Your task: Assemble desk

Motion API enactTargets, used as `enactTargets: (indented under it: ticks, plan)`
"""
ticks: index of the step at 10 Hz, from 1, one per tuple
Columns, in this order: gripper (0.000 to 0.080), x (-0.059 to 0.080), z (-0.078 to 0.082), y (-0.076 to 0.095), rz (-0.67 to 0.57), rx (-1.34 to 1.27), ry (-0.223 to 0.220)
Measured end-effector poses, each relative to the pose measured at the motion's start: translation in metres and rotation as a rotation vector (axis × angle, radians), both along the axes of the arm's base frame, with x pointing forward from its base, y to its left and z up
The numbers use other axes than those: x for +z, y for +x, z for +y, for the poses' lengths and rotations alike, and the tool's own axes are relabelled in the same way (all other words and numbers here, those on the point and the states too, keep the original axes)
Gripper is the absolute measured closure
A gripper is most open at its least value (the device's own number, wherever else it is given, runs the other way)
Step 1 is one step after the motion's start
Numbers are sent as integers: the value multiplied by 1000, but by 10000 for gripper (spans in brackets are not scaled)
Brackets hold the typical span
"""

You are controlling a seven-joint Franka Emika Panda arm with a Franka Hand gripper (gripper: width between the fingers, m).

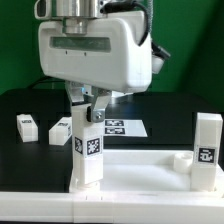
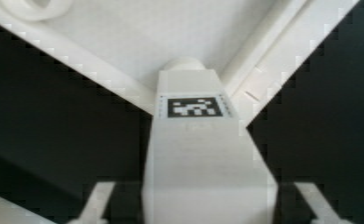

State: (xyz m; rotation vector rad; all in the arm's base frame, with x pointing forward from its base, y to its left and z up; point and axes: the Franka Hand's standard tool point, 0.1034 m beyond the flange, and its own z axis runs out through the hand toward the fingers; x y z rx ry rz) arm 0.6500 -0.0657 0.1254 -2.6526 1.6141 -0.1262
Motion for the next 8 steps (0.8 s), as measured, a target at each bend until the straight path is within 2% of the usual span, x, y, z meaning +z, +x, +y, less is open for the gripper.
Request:
enactTargets:
  ticks: [6, 7, 8]
  plan:
    - [509, -1, -3, -1, 1, -306, 36]
    - [476, -1, -3, -1, 0, -286, 34]
    - [335, -1, -3, -1, 1, -241, 30]
